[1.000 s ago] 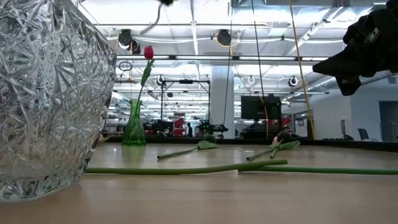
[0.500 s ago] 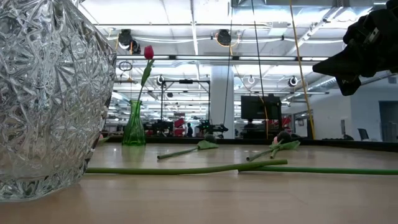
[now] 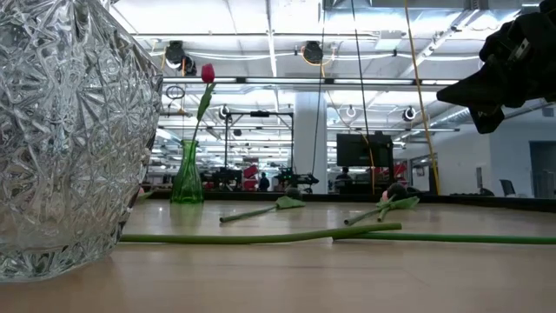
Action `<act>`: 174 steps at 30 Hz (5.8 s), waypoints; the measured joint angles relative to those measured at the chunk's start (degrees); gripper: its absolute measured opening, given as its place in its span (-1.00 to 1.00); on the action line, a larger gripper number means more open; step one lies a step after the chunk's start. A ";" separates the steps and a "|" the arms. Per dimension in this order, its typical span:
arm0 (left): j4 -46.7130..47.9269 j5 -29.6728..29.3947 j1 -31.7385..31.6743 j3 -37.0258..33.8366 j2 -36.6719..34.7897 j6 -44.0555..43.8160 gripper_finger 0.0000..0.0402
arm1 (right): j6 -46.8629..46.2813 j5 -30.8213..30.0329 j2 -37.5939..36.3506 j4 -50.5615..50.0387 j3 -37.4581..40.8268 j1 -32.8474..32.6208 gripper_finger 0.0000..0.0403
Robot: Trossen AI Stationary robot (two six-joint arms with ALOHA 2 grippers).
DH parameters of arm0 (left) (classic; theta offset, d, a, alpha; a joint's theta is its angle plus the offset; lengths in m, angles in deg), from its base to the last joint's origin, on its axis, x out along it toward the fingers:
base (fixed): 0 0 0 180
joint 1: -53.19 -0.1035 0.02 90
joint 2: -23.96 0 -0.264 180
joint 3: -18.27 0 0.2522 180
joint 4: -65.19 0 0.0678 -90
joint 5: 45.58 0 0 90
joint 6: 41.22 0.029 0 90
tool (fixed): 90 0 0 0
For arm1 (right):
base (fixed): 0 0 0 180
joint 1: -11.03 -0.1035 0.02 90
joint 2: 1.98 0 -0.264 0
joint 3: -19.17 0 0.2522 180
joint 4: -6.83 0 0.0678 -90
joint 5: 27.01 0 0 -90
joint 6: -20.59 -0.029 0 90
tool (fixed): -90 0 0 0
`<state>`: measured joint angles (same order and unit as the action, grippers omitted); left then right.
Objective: Sort flowers into vase by color
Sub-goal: Put the top yellow flower into the transparent vase, then put the right black flower into the green vase
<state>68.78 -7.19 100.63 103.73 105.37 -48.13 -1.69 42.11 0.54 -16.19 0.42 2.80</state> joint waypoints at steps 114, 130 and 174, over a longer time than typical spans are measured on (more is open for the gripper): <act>6.14 4.83 -17.43 -30.45 -31.57 -6.01 -0.63 | 0.02 0.02 0.02 0.00 0.00 0.02 -1.00; 31.06 14.62 -33.78 -30.52 -35.78 -26.39 -0.87 | 0.52 -0.24 0.01 3.03 0.00 0.02 -1.00; 28.70 60.50 -68.43 -43.95 -34.58 -8.69 -0.96 | -47.01 0.92 83.13 -51.64 -66.79 18.28 -0.81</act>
<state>97.48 53.30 32.20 59.78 70.79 -56.82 -48.70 43.03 83.68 -67.83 -66.38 21.08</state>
